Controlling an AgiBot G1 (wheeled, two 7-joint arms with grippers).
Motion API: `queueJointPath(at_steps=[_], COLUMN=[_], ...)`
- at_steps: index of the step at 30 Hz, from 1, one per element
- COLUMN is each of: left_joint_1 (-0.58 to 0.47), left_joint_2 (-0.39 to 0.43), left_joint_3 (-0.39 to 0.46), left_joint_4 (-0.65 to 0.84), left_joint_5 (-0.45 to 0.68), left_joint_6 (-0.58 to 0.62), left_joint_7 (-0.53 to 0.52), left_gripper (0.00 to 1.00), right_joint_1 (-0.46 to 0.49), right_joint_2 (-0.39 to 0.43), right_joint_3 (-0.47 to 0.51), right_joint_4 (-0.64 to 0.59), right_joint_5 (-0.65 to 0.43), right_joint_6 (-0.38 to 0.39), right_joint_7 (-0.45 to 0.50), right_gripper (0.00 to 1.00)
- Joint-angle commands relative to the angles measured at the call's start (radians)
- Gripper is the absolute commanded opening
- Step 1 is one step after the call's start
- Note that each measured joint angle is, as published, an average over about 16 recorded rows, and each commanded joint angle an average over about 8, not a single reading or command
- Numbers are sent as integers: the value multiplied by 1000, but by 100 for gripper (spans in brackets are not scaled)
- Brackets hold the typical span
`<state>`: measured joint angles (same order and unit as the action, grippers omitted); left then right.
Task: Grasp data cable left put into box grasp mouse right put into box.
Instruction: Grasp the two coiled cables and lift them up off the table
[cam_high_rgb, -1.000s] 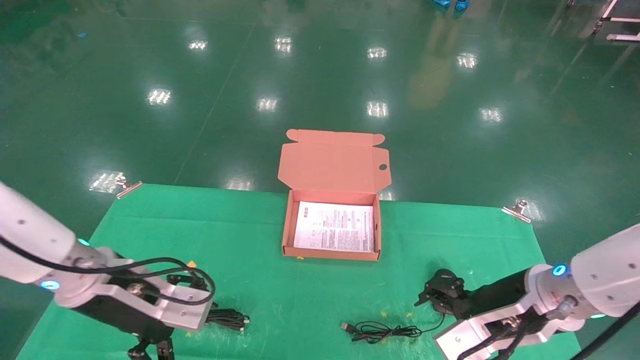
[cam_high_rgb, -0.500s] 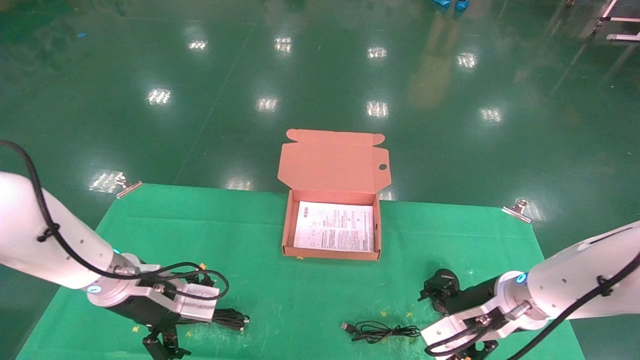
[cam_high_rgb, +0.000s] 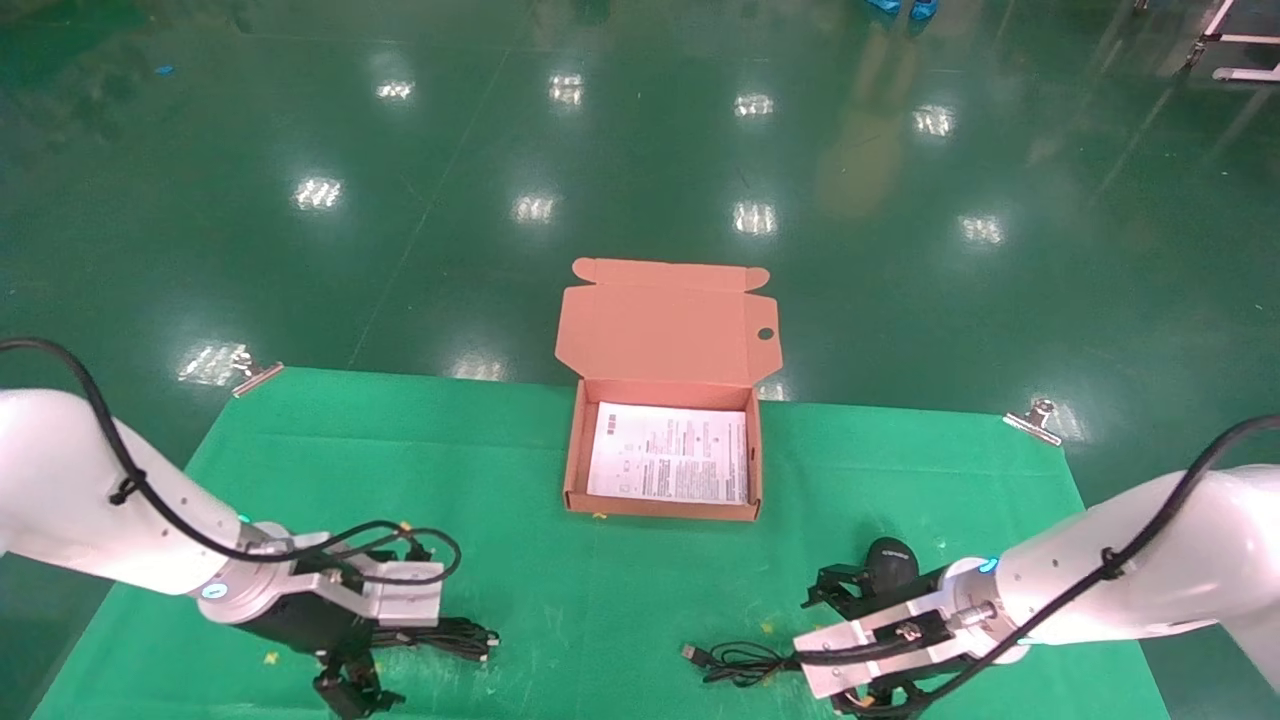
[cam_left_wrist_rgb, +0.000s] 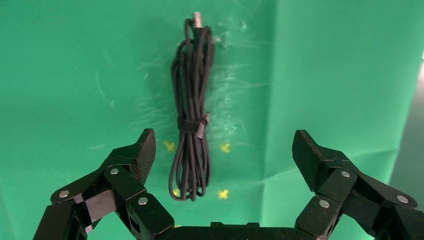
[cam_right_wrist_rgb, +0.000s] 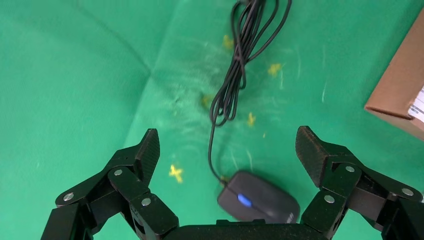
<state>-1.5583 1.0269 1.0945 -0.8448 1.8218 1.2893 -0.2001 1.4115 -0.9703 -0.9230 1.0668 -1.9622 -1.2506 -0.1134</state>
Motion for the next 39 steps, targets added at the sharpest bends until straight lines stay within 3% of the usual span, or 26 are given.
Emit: queueJointPath(at_steps=[1,9,19,27,28,39], left_joint_1=[10,32,54,61,61,60], left_joint_2=[7,49,99,116,117,112], left_joint_3=[-4,-33,-36,-38,-38,-38], left_joint_4=[29,183,318,375,377,366], left_joint_5=[-3,-48,-46,-44,-45,-45], left_joint_6=[-20,-86,-171,-203,-204,-198], left_joint_7=[-2,33,118,156,157,151], left_gripper=[100,100,100,3,0,0], right_joint_1=[-8,5,24,24,24,24], right_joint_2=[-18,-111,-201,-227,-228,-222], right_joint_3=[2,22,20,30,31,28], right_joint_4=[-41,-262,-472,-556,-559,-541], right_joint_5=[5,51,63,80,82,76], right_joint_6=[21,69,122,158,159,151], right_joint_7=[-1,-35,-163,-203,-204,-200], right_gripper=[100,100,98,0,0,0])
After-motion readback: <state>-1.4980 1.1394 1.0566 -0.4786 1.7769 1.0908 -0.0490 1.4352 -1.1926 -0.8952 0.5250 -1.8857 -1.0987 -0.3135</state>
